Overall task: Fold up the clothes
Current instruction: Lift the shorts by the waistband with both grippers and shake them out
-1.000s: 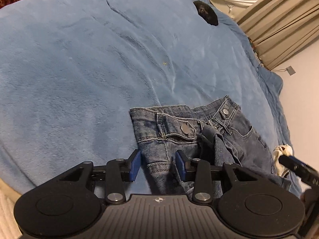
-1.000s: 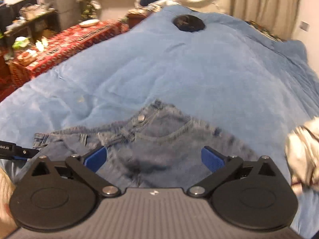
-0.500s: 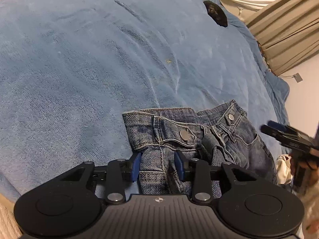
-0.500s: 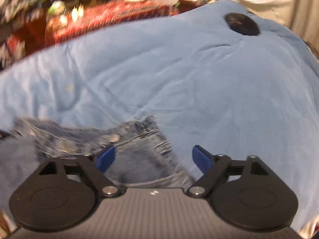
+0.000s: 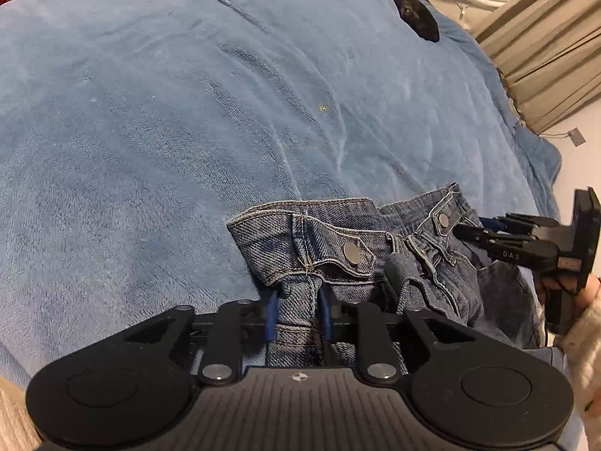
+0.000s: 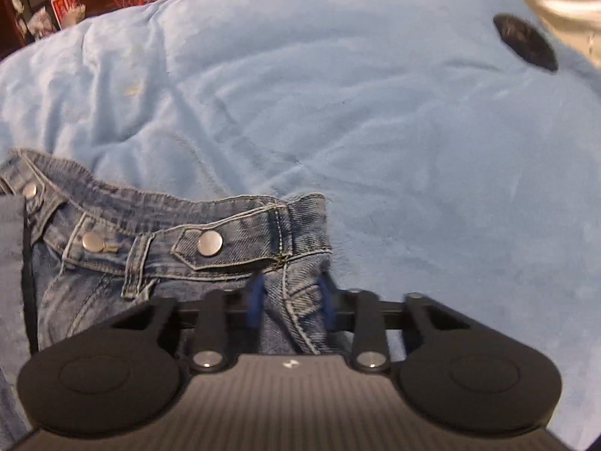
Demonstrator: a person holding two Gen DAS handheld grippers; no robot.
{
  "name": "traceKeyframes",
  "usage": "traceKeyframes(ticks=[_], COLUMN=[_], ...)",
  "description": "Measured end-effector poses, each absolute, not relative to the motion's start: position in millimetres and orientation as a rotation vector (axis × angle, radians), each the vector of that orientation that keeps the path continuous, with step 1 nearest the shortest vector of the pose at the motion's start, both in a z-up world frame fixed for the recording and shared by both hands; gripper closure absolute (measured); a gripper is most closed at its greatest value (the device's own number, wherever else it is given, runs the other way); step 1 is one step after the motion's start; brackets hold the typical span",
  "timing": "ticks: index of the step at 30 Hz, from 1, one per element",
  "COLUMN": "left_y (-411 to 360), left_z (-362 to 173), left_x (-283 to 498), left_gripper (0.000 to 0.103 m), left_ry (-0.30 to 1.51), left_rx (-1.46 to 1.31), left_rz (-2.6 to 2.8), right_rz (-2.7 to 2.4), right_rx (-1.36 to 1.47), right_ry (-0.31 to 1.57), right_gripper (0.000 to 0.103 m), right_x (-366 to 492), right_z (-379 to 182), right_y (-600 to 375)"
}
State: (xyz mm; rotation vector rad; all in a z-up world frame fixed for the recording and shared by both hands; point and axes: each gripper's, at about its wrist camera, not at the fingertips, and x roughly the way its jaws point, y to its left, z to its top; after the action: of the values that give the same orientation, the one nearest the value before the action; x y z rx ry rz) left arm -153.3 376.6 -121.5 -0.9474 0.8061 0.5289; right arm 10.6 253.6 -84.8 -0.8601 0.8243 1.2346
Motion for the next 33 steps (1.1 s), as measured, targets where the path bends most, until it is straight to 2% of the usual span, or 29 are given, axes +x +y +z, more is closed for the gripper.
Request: traceKeyframes(ticks=[1, 4, 12, 25, 33], left_y=[374.1, 366.6, 355.6, 314.0, 285.4], left_z=[-118.5, -109.6, -57.4, 110.1, 180.9], left_x=[-152.9, -151.9, -156.2, -203.6, -234.3], left_gripper=[0.087, 0.089, 0.090, 0.090, 0.090], left_ry=[0.802, 0.790, 0.689, 0.378, 0.250], left_rx=[-0.932, -0.886, -0.775, -0.412, -0.292], left_rz=[0.535, 0.552, 0.508, 0.434, 0.401], right_rz=[1.224, 1.197, 1.117, 0.940, 0.937], right_rx=[-0.854, -0.827, -0.625, -0.261, -0.126], right_ry=[0.807, 0.759, 0.609, 0.290, 0.157], right_gripper=[0.087, 0.088, 0.088, 0.089, 0.089], right_x=[5.8, -9.0, -60.9, -201.5, -283.3], right_z=[-81.1, -67.8, 14.2, 180.7, 259.5], right_y=[250.8, 242.0, 190.1, 14.5, -77.0])
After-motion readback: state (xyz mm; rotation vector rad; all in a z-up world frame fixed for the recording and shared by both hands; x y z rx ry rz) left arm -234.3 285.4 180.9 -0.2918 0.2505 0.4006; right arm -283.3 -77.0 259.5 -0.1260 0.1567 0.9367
